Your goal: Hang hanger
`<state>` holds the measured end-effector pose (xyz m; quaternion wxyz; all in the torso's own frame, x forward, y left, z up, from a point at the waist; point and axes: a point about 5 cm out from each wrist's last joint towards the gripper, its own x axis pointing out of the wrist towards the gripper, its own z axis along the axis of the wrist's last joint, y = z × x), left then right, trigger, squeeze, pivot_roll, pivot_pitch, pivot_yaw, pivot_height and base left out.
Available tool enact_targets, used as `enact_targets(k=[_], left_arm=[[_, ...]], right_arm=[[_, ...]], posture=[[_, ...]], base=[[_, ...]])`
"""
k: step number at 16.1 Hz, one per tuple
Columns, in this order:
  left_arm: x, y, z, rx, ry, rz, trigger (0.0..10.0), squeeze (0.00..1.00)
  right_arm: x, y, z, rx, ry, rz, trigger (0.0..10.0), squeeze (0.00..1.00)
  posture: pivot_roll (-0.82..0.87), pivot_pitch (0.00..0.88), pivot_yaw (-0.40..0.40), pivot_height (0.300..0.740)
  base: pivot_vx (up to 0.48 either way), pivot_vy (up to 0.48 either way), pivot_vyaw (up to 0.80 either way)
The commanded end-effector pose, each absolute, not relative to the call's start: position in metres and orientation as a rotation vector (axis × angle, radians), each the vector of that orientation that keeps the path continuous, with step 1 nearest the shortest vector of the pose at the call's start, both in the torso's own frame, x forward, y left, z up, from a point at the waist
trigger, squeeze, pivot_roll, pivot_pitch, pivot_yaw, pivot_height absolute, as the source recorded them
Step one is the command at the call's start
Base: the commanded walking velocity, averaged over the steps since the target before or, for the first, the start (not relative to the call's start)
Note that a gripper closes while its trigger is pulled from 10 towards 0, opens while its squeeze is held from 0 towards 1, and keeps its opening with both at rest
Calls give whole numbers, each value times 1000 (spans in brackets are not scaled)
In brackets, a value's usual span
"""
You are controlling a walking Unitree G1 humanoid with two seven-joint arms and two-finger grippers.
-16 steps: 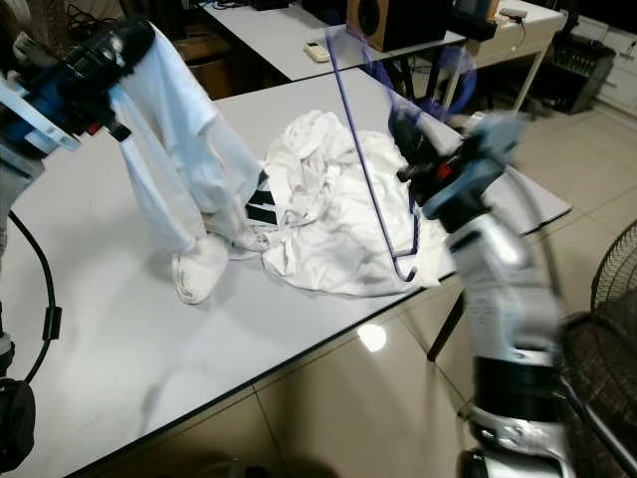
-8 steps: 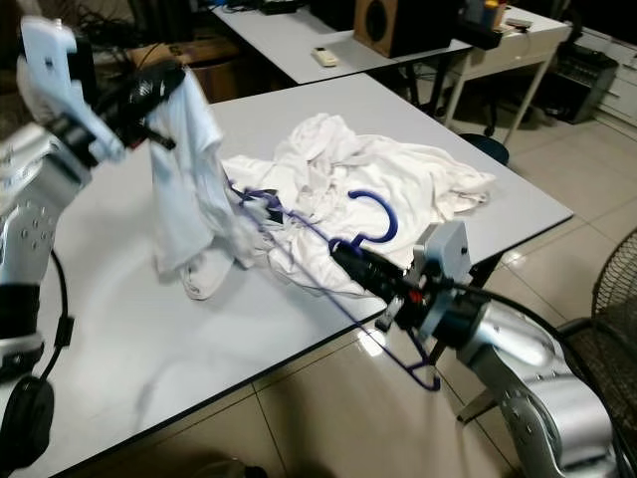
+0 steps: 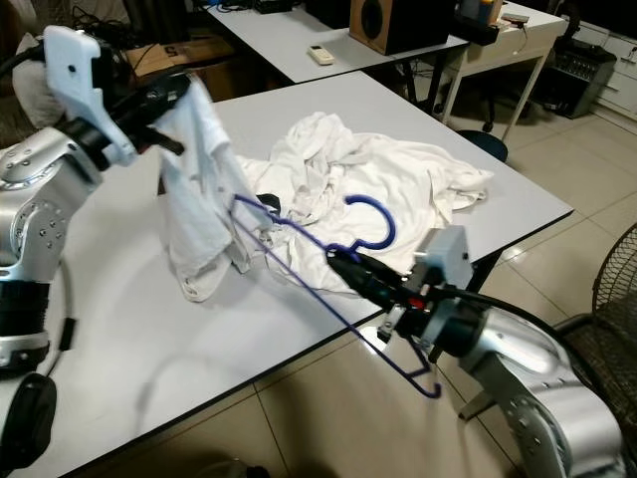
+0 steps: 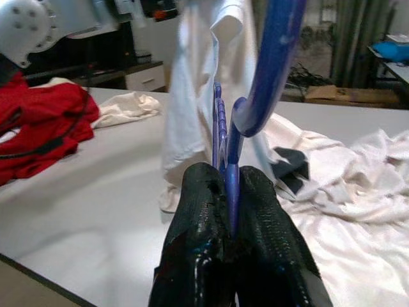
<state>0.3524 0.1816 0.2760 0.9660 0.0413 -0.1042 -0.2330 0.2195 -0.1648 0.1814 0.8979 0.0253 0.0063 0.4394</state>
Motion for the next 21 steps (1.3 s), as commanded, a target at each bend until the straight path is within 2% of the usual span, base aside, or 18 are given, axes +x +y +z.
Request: enact_targets(k=[1,7,21], left_arm=[[353,182,285,89,-241,-460,0,0],[352,171,287,67,-255,-529,0,0],[346,150,286,67,-260,-598,0,0]], right_arm=[[219,-167,189,38,-13,900,10000,0],[224,-170,199,62,-77,875,10000,0],[250,-146,206,141,-134,908,10000,0]], posture=[[-113,0,48,740],[-120,0,56,740],[-105,0,31,740]], base=[[0,0,0],[0,0,0],[0,0,0]])
